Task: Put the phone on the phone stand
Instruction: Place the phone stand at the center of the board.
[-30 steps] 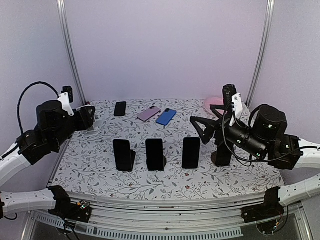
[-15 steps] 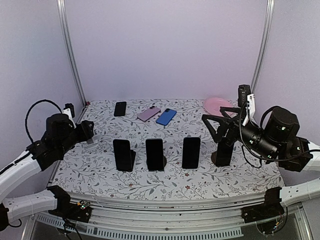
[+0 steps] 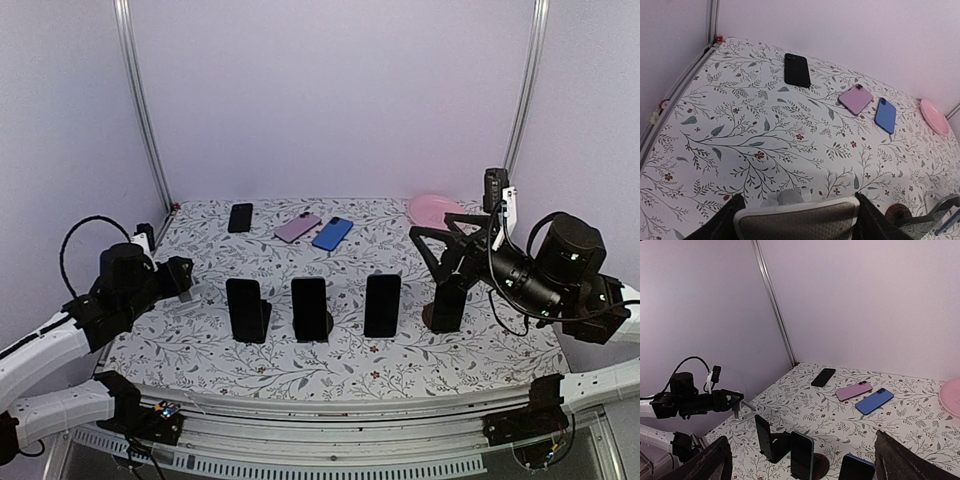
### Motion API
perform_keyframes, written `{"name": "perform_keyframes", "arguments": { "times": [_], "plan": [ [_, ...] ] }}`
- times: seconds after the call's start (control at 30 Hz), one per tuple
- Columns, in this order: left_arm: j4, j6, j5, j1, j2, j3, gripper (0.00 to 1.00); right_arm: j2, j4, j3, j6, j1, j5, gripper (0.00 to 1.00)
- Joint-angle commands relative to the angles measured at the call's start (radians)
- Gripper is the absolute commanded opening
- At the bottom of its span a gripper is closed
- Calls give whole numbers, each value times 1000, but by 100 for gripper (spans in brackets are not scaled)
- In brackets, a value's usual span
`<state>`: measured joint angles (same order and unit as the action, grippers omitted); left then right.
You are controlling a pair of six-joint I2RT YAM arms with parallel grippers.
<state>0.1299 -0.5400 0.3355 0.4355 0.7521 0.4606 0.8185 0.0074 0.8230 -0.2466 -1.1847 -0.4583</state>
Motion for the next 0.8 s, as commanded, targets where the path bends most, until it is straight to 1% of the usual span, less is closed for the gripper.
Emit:
{"name": "perform_keyframes", "arguments": {
  "times": [0.0,0.23,0.77],
  "plan": [
    [-111,-16,-42,-14,-11,-45,35,-21,7,-15,-16,-6,-9,99],
    [-190,-46,-60,-14,6,-130,35,-36,52,-66,-46,-6,1,99],
    [-245,-30,-63,-15,101,-155,35,-19,77,-76,-23,-4,-24,99]
  ]
}}
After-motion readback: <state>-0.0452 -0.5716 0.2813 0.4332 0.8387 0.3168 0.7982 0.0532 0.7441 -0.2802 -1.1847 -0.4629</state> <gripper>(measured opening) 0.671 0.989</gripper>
